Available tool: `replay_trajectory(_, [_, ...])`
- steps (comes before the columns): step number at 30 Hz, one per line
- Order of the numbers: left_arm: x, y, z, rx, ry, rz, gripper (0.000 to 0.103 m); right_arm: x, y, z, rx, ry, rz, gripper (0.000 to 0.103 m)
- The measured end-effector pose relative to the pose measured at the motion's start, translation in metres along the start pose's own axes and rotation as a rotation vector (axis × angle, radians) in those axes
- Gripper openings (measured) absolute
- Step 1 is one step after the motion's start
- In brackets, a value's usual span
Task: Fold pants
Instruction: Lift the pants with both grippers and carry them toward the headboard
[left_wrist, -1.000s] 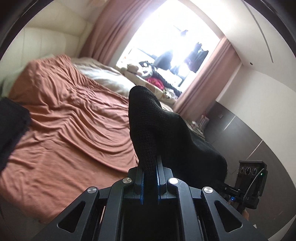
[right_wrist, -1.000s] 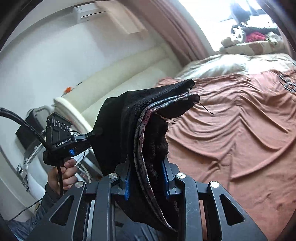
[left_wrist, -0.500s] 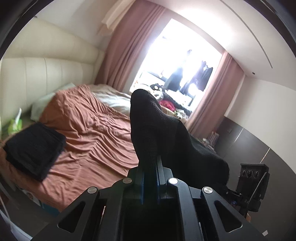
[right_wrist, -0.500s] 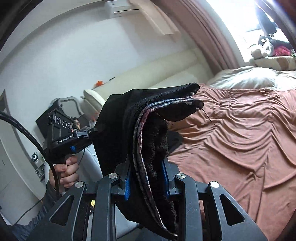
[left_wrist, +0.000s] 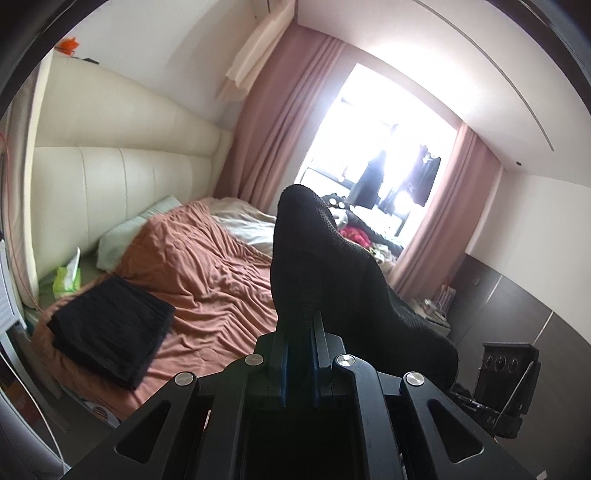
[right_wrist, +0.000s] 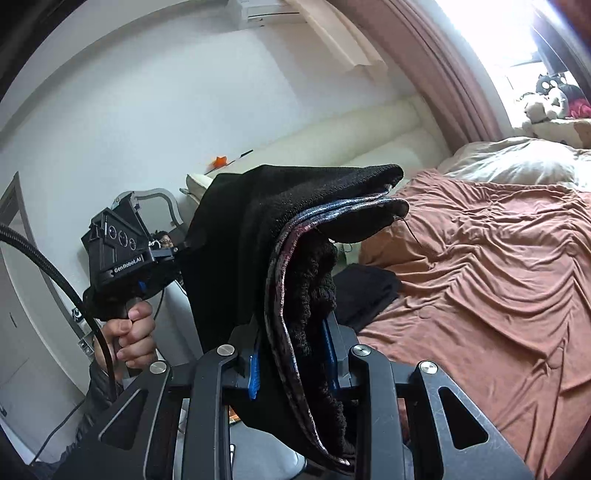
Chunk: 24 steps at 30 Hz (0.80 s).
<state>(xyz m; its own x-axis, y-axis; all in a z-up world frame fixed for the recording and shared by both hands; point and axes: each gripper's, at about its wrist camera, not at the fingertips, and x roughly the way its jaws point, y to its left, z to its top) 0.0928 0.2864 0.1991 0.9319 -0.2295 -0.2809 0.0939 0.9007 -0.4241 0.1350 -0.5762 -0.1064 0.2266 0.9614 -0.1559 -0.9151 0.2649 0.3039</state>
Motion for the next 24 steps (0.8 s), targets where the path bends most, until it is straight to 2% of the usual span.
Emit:
replay_trajectory(12, [0.009,0.096,0.024,-0.073,-0.064,0.067,0.009,0.09,0.007,0.019,-0.067,0.053,0.019,0.024])
replay_trajectory(19, [0.017,0.152,0.032,-0.09,-0.091,0.132,0.009,0.157,0.003,0.021,-0.094,0.097,0.057,0.024])
replay_trajectory(24, [0.028,0.193,0.039,-0.108,-0.085,0.214,0.009,0.212,-0.006,0.02,-0.097,0.133,0.089,0.024])
